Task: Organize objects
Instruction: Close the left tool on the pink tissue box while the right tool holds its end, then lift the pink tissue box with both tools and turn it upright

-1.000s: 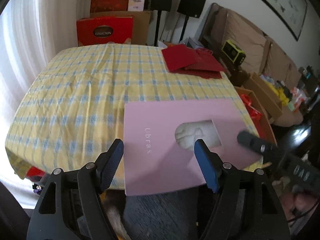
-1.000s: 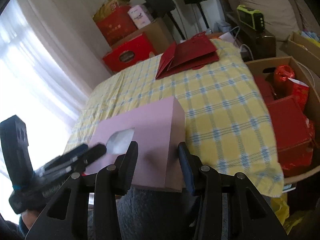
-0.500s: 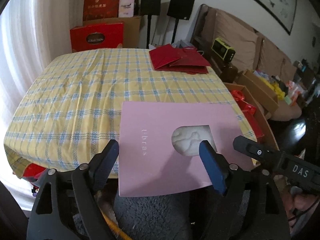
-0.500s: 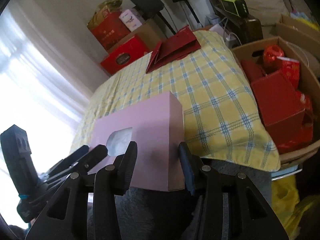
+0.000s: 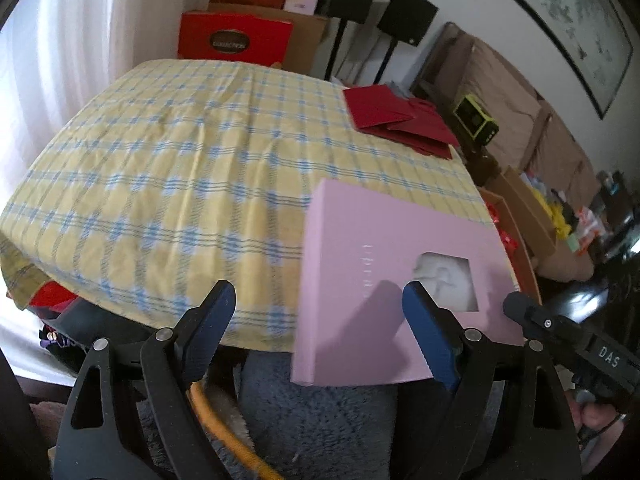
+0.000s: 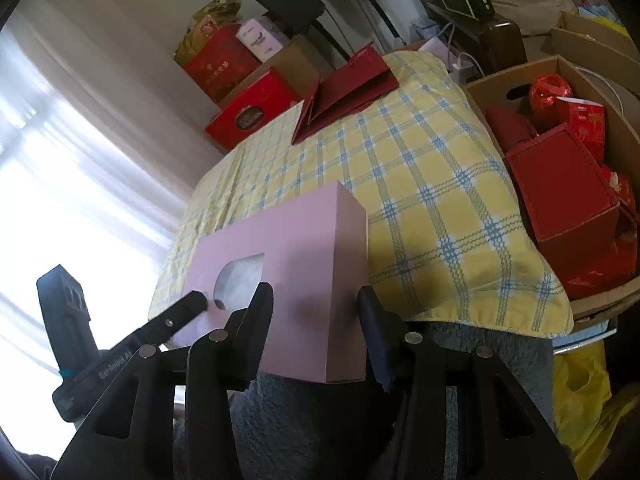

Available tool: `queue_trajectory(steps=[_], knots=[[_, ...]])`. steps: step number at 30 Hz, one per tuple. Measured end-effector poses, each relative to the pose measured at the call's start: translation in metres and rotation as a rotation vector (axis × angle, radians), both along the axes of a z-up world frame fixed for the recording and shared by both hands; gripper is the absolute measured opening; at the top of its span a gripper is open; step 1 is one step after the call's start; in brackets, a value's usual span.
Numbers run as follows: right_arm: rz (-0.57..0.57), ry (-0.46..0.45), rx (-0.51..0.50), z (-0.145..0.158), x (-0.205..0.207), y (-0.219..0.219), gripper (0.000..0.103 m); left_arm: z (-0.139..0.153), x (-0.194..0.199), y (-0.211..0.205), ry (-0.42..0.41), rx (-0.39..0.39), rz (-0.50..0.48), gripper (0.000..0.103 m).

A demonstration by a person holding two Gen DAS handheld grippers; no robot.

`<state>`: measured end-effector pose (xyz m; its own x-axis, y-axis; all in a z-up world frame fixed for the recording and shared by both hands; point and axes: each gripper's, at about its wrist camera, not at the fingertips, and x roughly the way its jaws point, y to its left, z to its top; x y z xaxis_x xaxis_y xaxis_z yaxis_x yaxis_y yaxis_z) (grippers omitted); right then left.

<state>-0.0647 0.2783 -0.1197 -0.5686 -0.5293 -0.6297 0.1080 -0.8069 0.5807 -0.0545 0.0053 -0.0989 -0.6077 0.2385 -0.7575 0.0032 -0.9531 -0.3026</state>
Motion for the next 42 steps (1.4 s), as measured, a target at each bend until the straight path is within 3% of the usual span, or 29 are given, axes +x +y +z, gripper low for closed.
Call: queue_trajectory(steps=[6, 16, 20, 24, 27, 33, 40, 41, 42], knots=[[-0.018, -0.013, 0.015, -0.002, 0.014, 0.008, 0.046, -0.002, 0.011, -0.019, -0.029, 0.015, 0.017, 0.086], [-0.05, -0.104, -0.11, -0.026, 0.026, 0.03, 0.048, -0.038, 0.01, -0.037, -0.185, 0.298, 0.019, 0.089], [-0.022, -0.121, -0.158, -0.033, 0.024, 0.025, 0.048, -0.043, 0.006, -0.036, -0.172, 0.345, 0.01, 0.089], [-0.009, -0.121, -0.166, -0.04, 0.019, 0.015, 0.052, -0.042, 0.003, -0.026, -0.139, 0.363, -0.043, 0.077], [0.008, -0.102, -0.143, -0.038, 0.019, 0.012, 0.052, -0.035, 0.003, -0.018, -0.103, 0.306, -0.063, 0.078], [0.029, -0.121, -0.205, -0.05, 0.017, 0.017, 0.056, -0.038, -0.001, -0.023, -0.091, 0.353, -0.075, 0.079], [0.054, -0.111, -0.185, -0.038, 0.02, 0.017, 0.052, -0.013, 0.007, -0.015, -0.042, 0.242, -0.128, 0.073], [0.062, -0.099, -0.191, -0.032, 0.022, 0.02, 0.052, -0.007, 0.009, -0.013, -0.028, 0.243, -0.155, 0.06], [0.069, -0.081, -0.197, -0.026, 0.022, 0.022, 0.047, -0.004, 0.007, -0.007, -0.041, 0.304, -0.235, 0.053]])
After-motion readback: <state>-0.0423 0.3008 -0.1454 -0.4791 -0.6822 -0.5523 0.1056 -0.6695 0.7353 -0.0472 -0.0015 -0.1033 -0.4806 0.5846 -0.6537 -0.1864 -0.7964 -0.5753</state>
